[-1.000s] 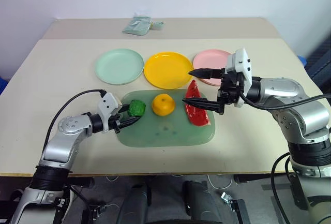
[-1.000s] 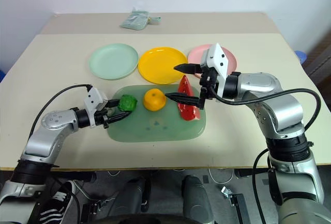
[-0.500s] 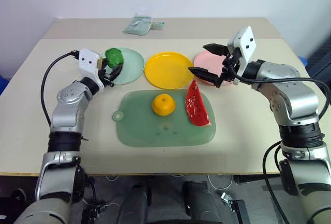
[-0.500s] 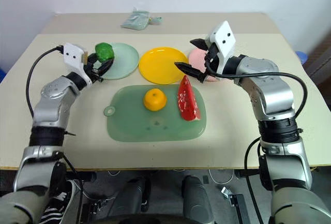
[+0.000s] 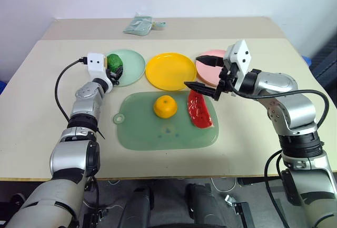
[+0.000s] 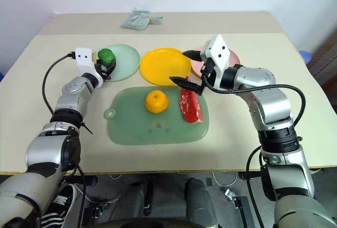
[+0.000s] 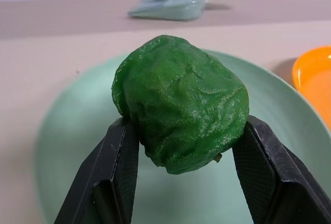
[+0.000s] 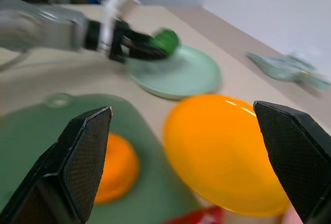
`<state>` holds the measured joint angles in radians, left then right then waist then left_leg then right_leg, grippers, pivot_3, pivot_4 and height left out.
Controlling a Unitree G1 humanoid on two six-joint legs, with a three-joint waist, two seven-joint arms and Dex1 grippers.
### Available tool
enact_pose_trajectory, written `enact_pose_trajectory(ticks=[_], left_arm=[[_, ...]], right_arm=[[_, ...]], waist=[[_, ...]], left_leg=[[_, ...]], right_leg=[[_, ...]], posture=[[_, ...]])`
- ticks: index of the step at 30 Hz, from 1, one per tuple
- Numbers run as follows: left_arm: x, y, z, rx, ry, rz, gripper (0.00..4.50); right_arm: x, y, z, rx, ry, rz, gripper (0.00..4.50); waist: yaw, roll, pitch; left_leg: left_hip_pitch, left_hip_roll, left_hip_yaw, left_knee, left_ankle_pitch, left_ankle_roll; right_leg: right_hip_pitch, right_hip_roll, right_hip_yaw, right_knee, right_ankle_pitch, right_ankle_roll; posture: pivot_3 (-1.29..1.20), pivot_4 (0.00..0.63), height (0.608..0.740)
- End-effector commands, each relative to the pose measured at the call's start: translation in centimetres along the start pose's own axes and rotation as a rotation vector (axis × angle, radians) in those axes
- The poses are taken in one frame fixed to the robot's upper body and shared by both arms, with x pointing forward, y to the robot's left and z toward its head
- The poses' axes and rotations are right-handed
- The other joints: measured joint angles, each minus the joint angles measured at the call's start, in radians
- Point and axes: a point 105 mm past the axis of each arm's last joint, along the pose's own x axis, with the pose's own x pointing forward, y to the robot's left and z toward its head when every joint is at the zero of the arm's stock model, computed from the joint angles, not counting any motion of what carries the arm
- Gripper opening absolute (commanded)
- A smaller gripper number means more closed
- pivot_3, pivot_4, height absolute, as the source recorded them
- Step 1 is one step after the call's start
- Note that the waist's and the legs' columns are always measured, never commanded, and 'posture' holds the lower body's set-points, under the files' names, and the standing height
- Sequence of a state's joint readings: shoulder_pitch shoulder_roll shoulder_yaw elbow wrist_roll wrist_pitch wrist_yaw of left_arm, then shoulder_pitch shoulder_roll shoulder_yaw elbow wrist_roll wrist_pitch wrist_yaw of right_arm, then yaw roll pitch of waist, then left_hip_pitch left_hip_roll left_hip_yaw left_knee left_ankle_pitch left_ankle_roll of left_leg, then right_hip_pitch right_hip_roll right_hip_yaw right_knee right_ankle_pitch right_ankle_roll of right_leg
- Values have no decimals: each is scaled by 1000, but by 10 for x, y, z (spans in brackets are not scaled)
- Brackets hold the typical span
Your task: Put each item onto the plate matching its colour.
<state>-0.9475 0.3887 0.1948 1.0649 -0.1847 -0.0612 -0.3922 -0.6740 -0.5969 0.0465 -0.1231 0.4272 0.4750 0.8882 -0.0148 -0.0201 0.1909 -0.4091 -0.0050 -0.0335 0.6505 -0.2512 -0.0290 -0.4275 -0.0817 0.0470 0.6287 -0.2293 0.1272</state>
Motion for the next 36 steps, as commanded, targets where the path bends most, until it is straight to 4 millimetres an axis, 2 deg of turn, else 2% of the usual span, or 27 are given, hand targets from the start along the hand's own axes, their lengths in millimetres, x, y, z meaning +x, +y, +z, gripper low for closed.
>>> enact_pose_trajectory(ticks=[1, 4, 8, 11, 13, 15, 16, 19, 21, 24, 28, 30, 36], left_arm=[[4, 2, 31, 47, -98, 6, 4444], [4, -1, 37, 44, -114, -24, 4444], [-3, -21, 57, 112, -183, -189, 4444], [-30, -50, 83, 106, -280, -455, 4444], [-53, -71, 88, 111, -298, -633, 4444], [-78, -89, 85, 111, -267, -809, 4444], [-91, -98, 77, 117, -222, -902, 4444], [-112, -111, 49, 183, -82, -1051, 4444], [-119, -115, 35, 238, -24, -1096, 4444], [-115, -118, 16, 340, 20, -1096, 4444], [-98, -128, 13, 325, -29, -1051, 4444], [-94, -138, 0, 367, -29, -1058, 4444], [-82, -154, -12, 401, -40, -1056, 4444]], right_arm=[[-6, -2, 15, -37, -39, -16, 4500], [-8, -3, 15, -30, -41, -20, 4500], [-9, -4, 15, -27, -41, -25, 4500], [-10, -5, 14, -27, -39, -34, 4500], [-11, -6, 14, -26, -39, -39, 4500], [-11, -7, 13, -26, -37, -42, 4500], [-11, -8, 13, -28, -35, -44, 4500], [-12, -10, 12, -32, -31, -43, 4500], [-12, -11, 12, -34, -31, -41, 4500], [-11, -11, 12, -41, -31, -34, 4500], [-10, -9, 12, -41, -40, -29, 4500], [-9, -7, 14, -44, -47, -27, 4500], [-12, -7, 16, -51, -43, -30, 4500]], waist=[[1, 0, 0], [3, 0, 0], [2, 0, 0], [-3, 0, 0], [-7, 0, 0], [-8, 0, 0], [-7, 0, 0], [-5, 0, 0], [0, 0, 0], [4, 0, 0], [4, 0, 0], [2, 0, 0], [0, 0, 0]], left_leg=[[0, 0, 0, 0, 0, 0], [0, 0, 0, 0, 0, 0], [0, 0, 0, 1, 0, 0], [0, 0, 0, 0, 0, 0], [0, 0, 0, -1, 0, 0], [1, 1, 0, -1, 0, 0], [1, 1, 0, -1, 0, 0], [1, 1, 0, -1, 0, 0], [1, 1, 0, 0, 0, 0], [1, 0, 0, 1, 0, 0], [1, 0, 0, 1, 0, 0], [1, 0, 0, 1, 0, 0], [1, 0, 0, 1, 0, 0]], right_leg=[[0, 0, 0, 0, 0, 0], [0, 0, 0, 0, 0, 0], [0, 0, 0, 0, 0, 0], [0, 0, 0, 0, 0, 0], [0, 0, 0, 1, 0, 0], [0, 0, 1, 0, 0, 0], [0, 0, 1, 0, 0, 0], [0, 0, 1, 1, 0, 0], [0, 0, 1, 1, 0, 0], [1, 0, 1, 0, 0, 0], [1, 0, 1, 0, 0, 0], [1, 0, 1, 0, 0, 0], [1, 0, 1, 0, 0, 0]], posture=[[0, 150, 740], [0, 150, 740], [0, 150, 740], [0, 150, 740], [0, 150, 740], [0, 150, 740], [0, 150, 740], [0, 150, 740], [0, 150, 740], [0, 150, 740], [0, 150, 740], [0, 150, 740], [0, 150, 740]])
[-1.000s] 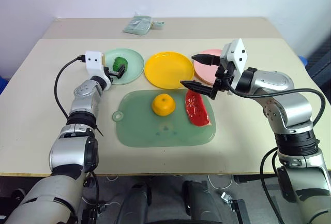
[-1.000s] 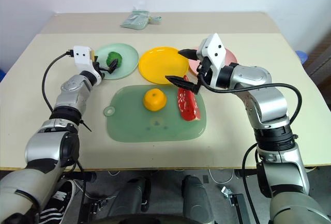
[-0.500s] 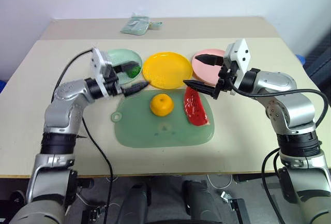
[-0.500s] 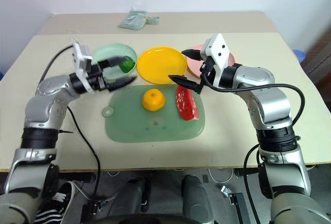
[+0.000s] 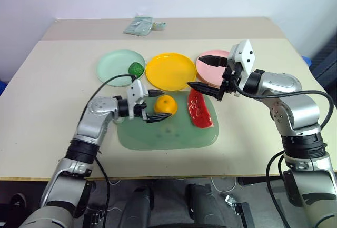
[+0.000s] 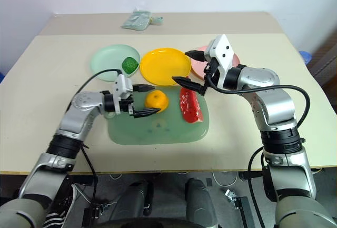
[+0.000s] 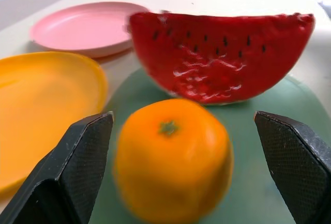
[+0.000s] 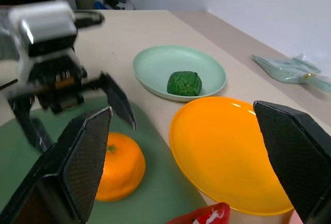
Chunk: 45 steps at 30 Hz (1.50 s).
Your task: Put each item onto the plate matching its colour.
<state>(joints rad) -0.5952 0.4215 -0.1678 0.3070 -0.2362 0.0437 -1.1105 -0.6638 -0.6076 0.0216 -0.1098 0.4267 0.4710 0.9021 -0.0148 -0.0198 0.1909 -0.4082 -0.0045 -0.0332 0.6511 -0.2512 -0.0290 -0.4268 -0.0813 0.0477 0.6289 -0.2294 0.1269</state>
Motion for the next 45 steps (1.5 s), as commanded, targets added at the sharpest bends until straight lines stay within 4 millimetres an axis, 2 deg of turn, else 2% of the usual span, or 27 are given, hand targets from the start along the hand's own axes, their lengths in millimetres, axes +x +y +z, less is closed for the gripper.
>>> enact_pose_trajectory(ticks=[1, 5, 7, 9, 10, 12, 14, 18, 20, 23, 27, 33, 35, 36, 41, 45], left_arm=[[5, 7, 2, 73, 9, 25, 4444], [11, 11, -9, 61, 47, 34, 4444], [12, 4, -15, 6, 57, -10, 3937], [13, 3, -12, 19, 36, -3, 3369], [14, 5, -8, 28, 21, 12, 3328], [17, 18, 1, 52, -5, 88, 3328], [19, 34, 18, 18, -81, 166, 3328], [20, 79, 54, -56, -206, 404, 3328], [23, 95, 59, -72, -204, 497, 3328], [30, 110, 57, -99, -185, 586, 3328], [39, 124, 45, -172, -130, 682, 3328], [52, 121, 34, -254, -123, 682, 3328], [54, 120, 35, -257, -134, 678, 4384], [56, 119, 37, -249, -140, 663, 4481], [56, 117, 37, -236, -140, 642, 4481], [41, 121, 61, -157, -230, 575, 4481]], right_arm=[[-5, -2, 18, -59, -47, -16, 4500], [-6, -2, 18, -61, -46, -21, 4500], [-7, -1, 18, -60, -47, -23, 4500], [-7, -2, 18, -62, -46, -27, 4500], [-7, -2, 18, -61, -47, -28, 4500], [-8, -1, 18, -60, -48, -30, 4500], [-8, -1, 19, -58, -50, -29, 4500], [-6, -2, 15, -56, -35, -44, 4500], [-2, -10, 8, -49, 0, -99, 4500], [1, -16, 2, -59, 19, -148, 4500], [3, -19, -1, -77, 33, -178, 4500], [-1, -17, -1, -85, 40, -181, 4500], [-3, -14, -3, -84, 47, -179, 4500], [-4, -14, -4, -83, 53, -180, 4500], [-7, -12, -11, -41, 96, -186, 4500], [-10, -9, -15, 77, 142, -158, 4500]], waist=[[0, 0, 0], [2, 0, 0], [1, 0, 0], [2, 0, 0], [3, 0, 0], [4, 0, 0], [4, 0, 0], [5, 0, 0], [4, 0, 0], [1, 0, 0], [2, 0, 0], [3, 0, 0], [5, 0, 0], [4, 0, 0], [2, 0, 0], [0, 0, 0]], left_leg=[[0, 0, 0, 0, 0, 0], [0, 0, 0, 0, 0, 0], [0, 0, 0, 0, 0, 0], [0, 0, 0, 0, 0, 0], [0, 0, 0, 0, 0, 0], [0, 0, 0, 0, 0, 0], [0, 0, 0, 1, 0, 0], [-1, 0, -1, 2, 0, 0], [-1, 0, -1, 1, 0, 0], [0, 0, 0, 0, 0, 0], [0, -1, 0, 0, 0, 0], [-1, -1, 0, 0, 0, 0], [-1, -1, 0, 0, 0, 0], [-1, -1, 0, 0, 0, 0], [-1, -1, 0, 0, 0, 0], [-1, -1, 0, 0, 0, 0]], right_leg=[[0, 0, 0, 0, 0, 0], [0, 0, 0, 0, 0, 0], [0, 0, 0, 0, 0, 0], [0, 0, 0, 0, 0, 0], [0, 0, 0, 0, 0, 0], [0, 0, 0, 0, 0, 0], [0, 0, 0, 0, 0, 0], [0, 0, 0, 0, 0, 0], [0, 0, 0, 0, 0, 0], [0, 0, 0, 0, 0, 0], [0, 0, 0, 0, 0, 0], [0, 0, 0, -1, 0, 0], [0, 0, 0, -1, 0, 0], [0, 0, 0, -1, 0, 0], [0, 0, 0, -1, 0, 0], [0, 0, 0, -1, 0, 0]], posture=[[0, 150, 740], [0, 150, 740], [0, 150, 740], [0, 150, 740], [0, 150, 740], [0, 150, 740], [0, 150, 740], [0, 150, 740], [0, 150, 740], [0, 150, 740], [0, 150, 740], [0, 150, 740], [0, 150, 740], [0, 150, 740], [0, 150, 740], [0, 150, 740]])
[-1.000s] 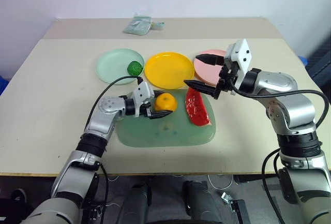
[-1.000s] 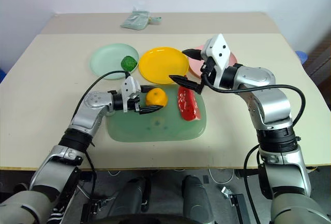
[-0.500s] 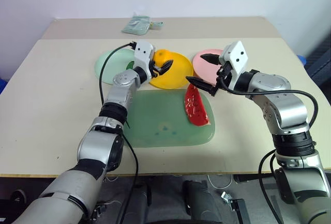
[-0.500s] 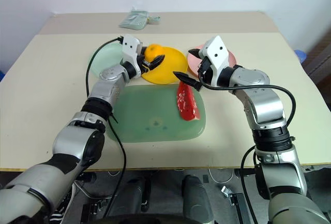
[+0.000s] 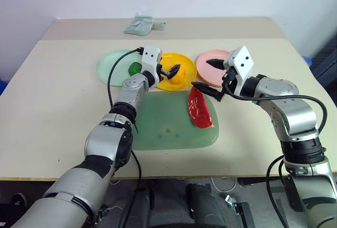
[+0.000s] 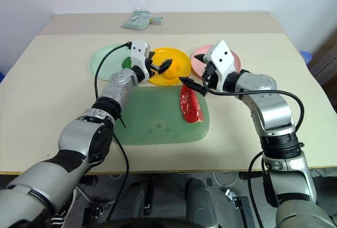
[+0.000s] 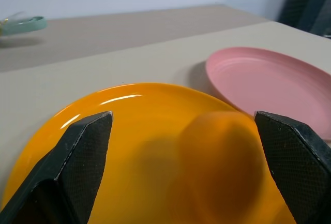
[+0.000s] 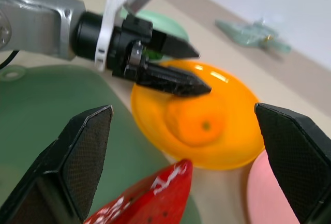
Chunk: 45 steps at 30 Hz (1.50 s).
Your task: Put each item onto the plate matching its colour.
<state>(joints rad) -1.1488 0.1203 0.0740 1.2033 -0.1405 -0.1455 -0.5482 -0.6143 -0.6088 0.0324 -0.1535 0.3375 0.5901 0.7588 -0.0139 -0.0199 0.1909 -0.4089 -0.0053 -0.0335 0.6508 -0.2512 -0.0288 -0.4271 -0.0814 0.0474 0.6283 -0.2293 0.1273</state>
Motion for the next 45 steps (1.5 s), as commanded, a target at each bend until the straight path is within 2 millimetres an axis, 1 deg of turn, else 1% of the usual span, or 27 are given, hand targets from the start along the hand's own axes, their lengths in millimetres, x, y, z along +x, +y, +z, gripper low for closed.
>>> enact_pose_trajectory(ticks=[1, 3, 5, 7, 8, 10, 12, 14, 15, 19, 20, 22, 24, 25, 26, 30, 31, 32, 35, 39, 45], left_arm=[[-8, 6, 48, 69, -165, -88, 4481], [-24, -3, 57, 111, -198, -254, 4481], [-52, -4, 64, 148, -218, -380, 4481], [-76, -3, 66, 191, -227, -435, 4481], [-93, -1, 64, 203, -216, -472, 4481], [-118, 2, 61, 195, -187, -523, 4481], [-134, 3, 60, 186, -162, -547, 4481], [-154, 3, 57, 207, -125, -576, 4481], [-162, 2, 56, 187, -97, -601, 4481], [-184, -1, 46, 208, -20, -638, 4481], [-189, -2, 45, 211, -5, -645, 4481], [-195, -6, 45, 223, 3, -661, 4481], [-202, -10, 45, 221, 34, -690, 4481], [-203, -11, 45, 233, 41, -695, 4481], [-204, -11, 45, 237, 46, -697, 4481], [-203, -12, 46, 248, 44, -689, 4481], [-203, -12, 46, 250, 43, -688, 4481], [-203, -12, 46, 252, 38, -683, 4481], [-200, -13, 47, 249, 24, -672, 4481], [-198, -14, 46, 246, 13, -665, 4481], [-197, -15, 45, 239, 13, -654, 4481]], right_arm=[[-7, 0, 13, 56, 0, 15, 4500], [-7, 0, 22, 114, 2, 8, 4500], [-7, 1, 29, 120, 20, -18, 4500], [-7, 2, 30, 132, 50, -49, 4500], [-7, 2, 28, 144, 84, -65, 4500], [-7, 4, 27, 179, 124, -88, 4500], [-5, 6, 28, 212, 156, -109, 4500], [0, 12, 27, 211, 227, -136, 4500], [2, 14, 26, 221, 254, -159, 4500], [3, 17, 26, 271, 314, -226, 4500], [3, 18, 24, 261, 336, -239, 4500], [1, 18, 16, 267, 366, -259, 4500], [-4, 19, 0, 239, 440, -277, 4500], [-5, 19, -5, 245, 461, -280, 4500], [-4, 22, -10, 293, 460, -252, 4500], [2, 17, -2, 396, 392, -259, 4500], [4, 18, 0, 405, 385, -248, 4500], [7, 24, -2, 412, 405, -193, 4500], [12, 30, -1, 441, 397, -166, 4500], [12, 39, -9, 433, 463, -121, 4500], [6, 42, -26, 449, 548, -126, 4500]], waist=[[-1, 0, 0], [-3, 0, 0], [-8, 1, 0], [-11, 1, 0], [-10, 1, 0], [-8, 1, 0], [0, 1, 0], [1, 1, 0], [0, 1, 0], [0, 1, 0], [1, 1, 0], [0, 1, 0], [1, 1, 0], [0, 1, 0], [-1, 1, 0], [-10, 1, 0], [-11, 1, 0], [-11, 1, 0], [-11, 1, 0], [-7, 1, 0], [-8, 1, 0]], left_leg=[[0, 0, 0, 0, 0, 0], [0, 0, 0, 0, 0, 0], [0, 0, 0, -1, 0, 0], [0, 1, 0, -3, 0, 0], [0, 1, 0, -3, 0, 0], [0, 1, 0, -3, 0, 0], [0, 1, 0, -2, 0, 0], [-1, 1, -1, 0, 0, 0], [-1, 1, 0, 0, 0, 0], [0, 1, -1, 0, 0, 0], [0, 1, -1, 0, 0, 0], [-1, 1, 0, 0, 0, 0], [-1, 1, -1, -1, 0, 0], [-1, 1, -1, -1, 0, 0], [-1, 1, 0, -1, 0, 0], [0, 1, 0, -2, 0, 0], [0, 2, 0, -2, 0, 0], [0, 2, 0, -2, 0, 0], [0, 2, 0, -2, 0, 0], [0, 2, 0, -2, 0, 0], [0, 2, 0, -2, 0, 0]], right_leg=[[0, 0, 0, 0, 0, 0], [0, 0, 0, 0, 0, 0], [-1, 0, 0, 0, 0, 0], [-2, 0, 1, 1, 0, -1], [-2, 1, 1, 1, 0, -1], [-2, 0, 1, 1, 0, -1], [-2, 0, 1, 1, 0, -1], [-2, 0, 0, 2, 0, -1], [-2, 0, 1, 1, 0, -1], [-1, 0, 0, 2, 0, -1], [-1, 0, 0, 1, 0, -1], [-1, 0, 0, 1, 0, -1], [-1, 0, 0, 1, 0, -1], [-1, 0, 0, 1, 0, -1], [-1, 0, 0, 1, 0, -1], [-2, 0, 0, 1, 0, -1], [-2, 1, 0, 1, 0, -1], [-2, 1, 0, 1, 0, -1], [-2, 0, 0, 1, 0, -1], [-2, 0, 0, 0, 0, -1], [-2, 0, 0, 0, 0, -1]], posture=[[0, 150, 740], [0, 150, 740], [0, 150, 740], [0, 150, 740], [0, 150, 740], [0, 150, 740], [0, 150, 740], [0, 150, 740], [0, 150, 740], [0, 150, 740], [0, 150, 740], [0, 150, 740], [0, 150, 740], [0, 150, 740], [0, 150, 740], [0, 150, 740], [0, 150, 740], [0, 150, 740], [0, 150, 740], [0, 150, 740], [0, 150, 740]])
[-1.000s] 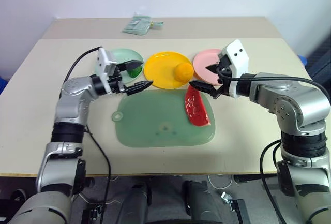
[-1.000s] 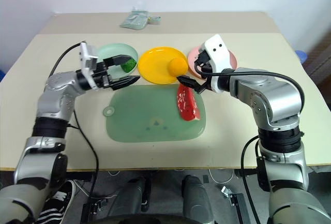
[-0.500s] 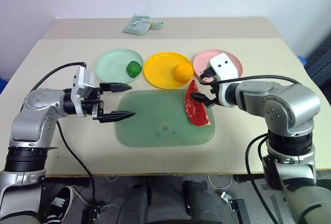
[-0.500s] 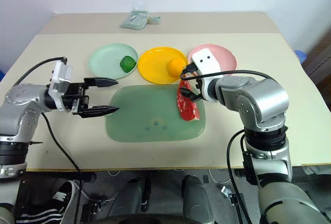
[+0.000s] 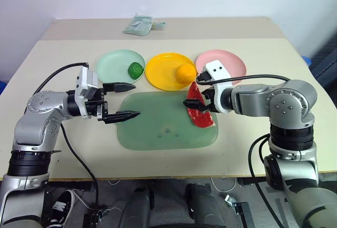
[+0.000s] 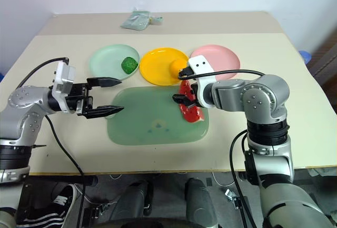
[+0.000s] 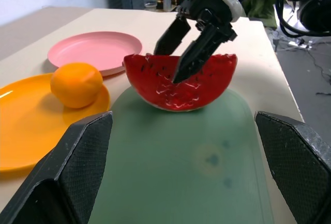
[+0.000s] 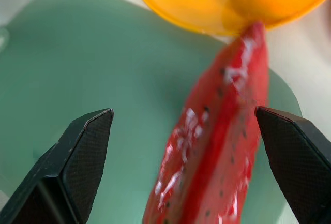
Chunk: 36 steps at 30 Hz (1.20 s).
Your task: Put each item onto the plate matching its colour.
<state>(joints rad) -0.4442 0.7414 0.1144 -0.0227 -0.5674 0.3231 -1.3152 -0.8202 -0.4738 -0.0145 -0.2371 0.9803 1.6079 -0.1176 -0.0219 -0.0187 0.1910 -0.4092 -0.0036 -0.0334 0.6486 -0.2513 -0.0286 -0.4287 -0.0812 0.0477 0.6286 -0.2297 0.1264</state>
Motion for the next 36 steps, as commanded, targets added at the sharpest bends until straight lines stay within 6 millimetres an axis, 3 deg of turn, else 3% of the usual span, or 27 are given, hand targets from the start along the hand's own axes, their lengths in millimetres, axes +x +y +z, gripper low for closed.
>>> enact_pose_trajectory(ticks=[1, 12, 17, 19, 22, 26, 32, 36], left_arm=[[1, -2, 10, 45, -23, 1, 4481], [3, -4, 8, 54, -22, 14, 4481], [3, -4, 8, 49, -23, 14, 4500], [3, -4, 8, 52, -23, 16, 4500], [2, 1, 10, 51, -37, 45, 4500], [6, 25, 19, 81, -96, 195, 4500], [30, 42, 20, 83, -135, 311, 4500], [42, 44, 16, 63, -170, 369, 4500]], right_arm=[[-3, -1, -6, -9, 26, -14, 4500], [-2, -2, -21, -38, 92, -44, 4500], [-2, -7, -28, -88, 124, -94, 2098], [-4, -10, -21, -88, 104, -113, 1213], [-9, -12, -4, -84, 51, -123, 1213], [-23, -28, 37, -36, -90, -183, 1213], [-27, -93, 69, 0, -247, -415, 1213], [-6, -122, 74, -8, -308, -472, 1213]], waist=[[0, 0, 0], [1, 0, 0], [1, 0, 0], [1, 0, 0], [1, 0, 0], [3, 0, 0], [7, -1, 0], [-4, 0, 0]], left_leg=[[0, 0, 0, 0, 0, 0], [0, 0, 0, 0, 0, 0], [0, 0, 0, 0, 0, 0], [0, 0, 0, 0, 0, 0], [0, 0, 0, 0, 0, 0], [0, 0, 0, 0, 0, 0], [0, 0, 1, 0, 0, 0], [-1, 0, 1, -1, 0, 1]], right_leg=[[0, 0, 0, 0, 0, 0], [0, 0, 0, -1, 0, 0], [0, 0, 0, -1, 0, 0], [0, 0, 0, -1, 0, 0], [0, 0, 0, -1, 0, 0], [0, 0, 0, -1, 0, 0], [1, 0, 0, -3, 0, 0], [0, 0, 0, -4, 0, 1]], posture=[[0, 150, 740], [0, 150, 740], [0, 150, 740], [0, 150, 740], [0, 150, 740], [0, 150, 740], [0, 150, 740], [0, 150, 740]])
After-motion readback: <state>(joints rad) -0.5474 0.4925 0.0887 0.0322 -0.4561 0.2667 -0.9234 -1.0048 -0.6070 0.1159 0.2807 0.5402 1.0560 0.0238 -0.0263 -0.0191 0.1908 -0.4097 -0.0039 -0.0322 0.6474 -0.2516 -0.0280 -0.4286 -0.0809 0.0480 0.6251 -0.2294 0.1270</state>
